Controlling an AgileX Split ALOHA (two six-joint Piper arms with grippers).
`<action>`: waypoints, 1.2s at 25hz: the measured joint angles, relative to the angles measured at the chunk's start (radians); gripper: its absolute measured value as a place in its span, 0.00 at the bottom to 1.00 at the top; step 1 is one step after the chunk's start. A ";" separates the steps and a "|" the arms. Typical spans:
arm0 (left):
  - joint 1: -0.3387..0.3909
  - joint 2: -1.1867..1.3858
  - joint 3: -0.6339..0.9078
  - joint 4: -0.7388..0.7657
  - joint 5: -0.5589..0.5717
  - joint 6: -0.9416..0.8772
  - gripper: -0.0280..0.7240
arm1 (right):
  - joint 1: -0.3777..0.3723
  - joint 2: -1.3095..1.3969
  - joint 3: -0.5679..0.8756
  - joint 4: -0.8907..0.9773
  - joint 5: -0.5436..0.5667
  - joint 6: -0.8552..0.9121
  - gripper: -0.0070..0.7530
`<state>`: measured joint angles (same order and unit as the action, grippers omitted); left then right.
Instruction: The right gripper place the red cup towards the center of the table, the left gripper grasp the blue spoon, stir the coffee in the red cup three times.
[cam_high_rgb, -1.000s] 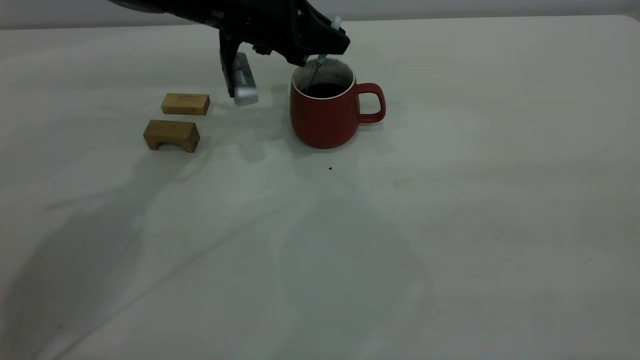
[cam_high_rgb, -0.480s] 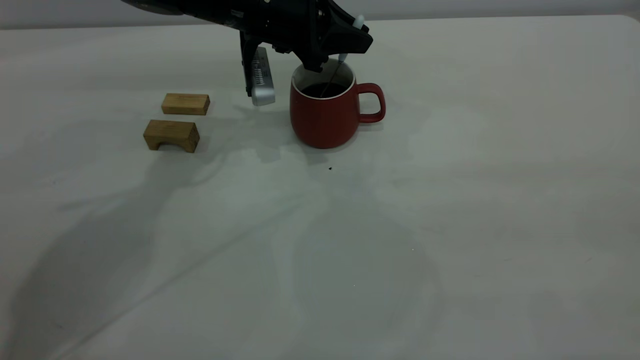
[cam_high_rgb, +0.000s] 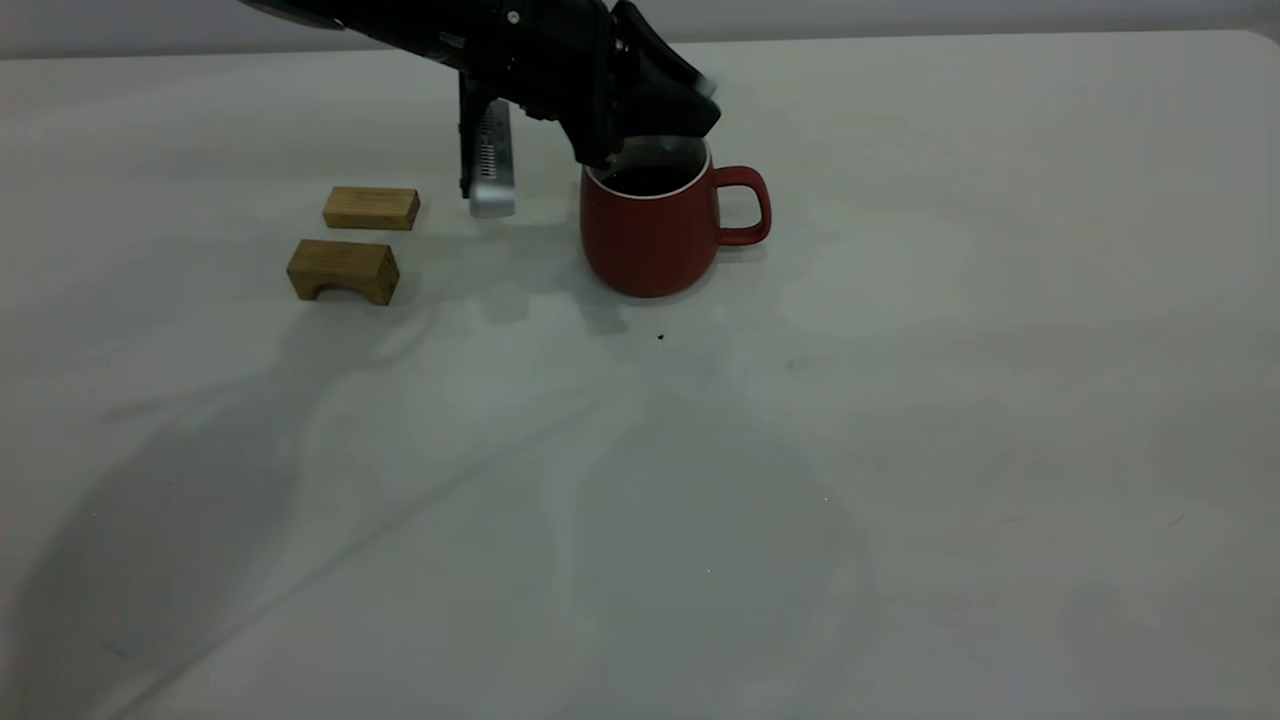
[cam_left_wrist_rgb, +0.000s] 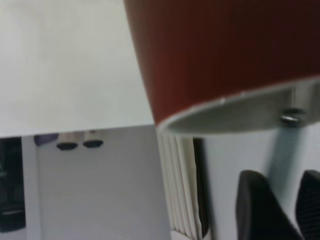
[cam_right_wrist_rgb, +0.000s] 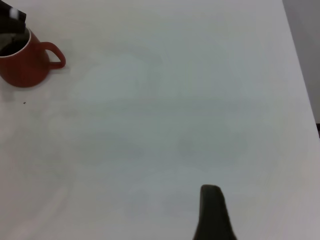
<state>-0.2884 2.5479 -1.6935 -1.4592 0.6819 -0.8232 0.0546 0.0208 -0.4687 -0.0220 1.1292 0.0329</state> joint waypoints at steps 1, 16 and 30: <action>0.001 -0.002 0.000 0.011 -0.002 0.001 0.47 | 0.000 0.000 0.000 0.000 0.000 0.000 0.76; 0.002 -0.288 0.000 0.761 0.252 0.161 0.74 | 0.000 0.000 0.000 0.000 0.000 0.000 0.76; 0.003 -0.849 0.000 1.557 0.486 0.195 0.62 | 0.000 0.000 0.000 0.000 0.000 0.000 0.76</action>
<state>-0.2858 1.6989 -1.6935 0.0973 1.1677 -0.6284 0.0546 0.0208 -0.4687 -0.0220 1.1292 0.0329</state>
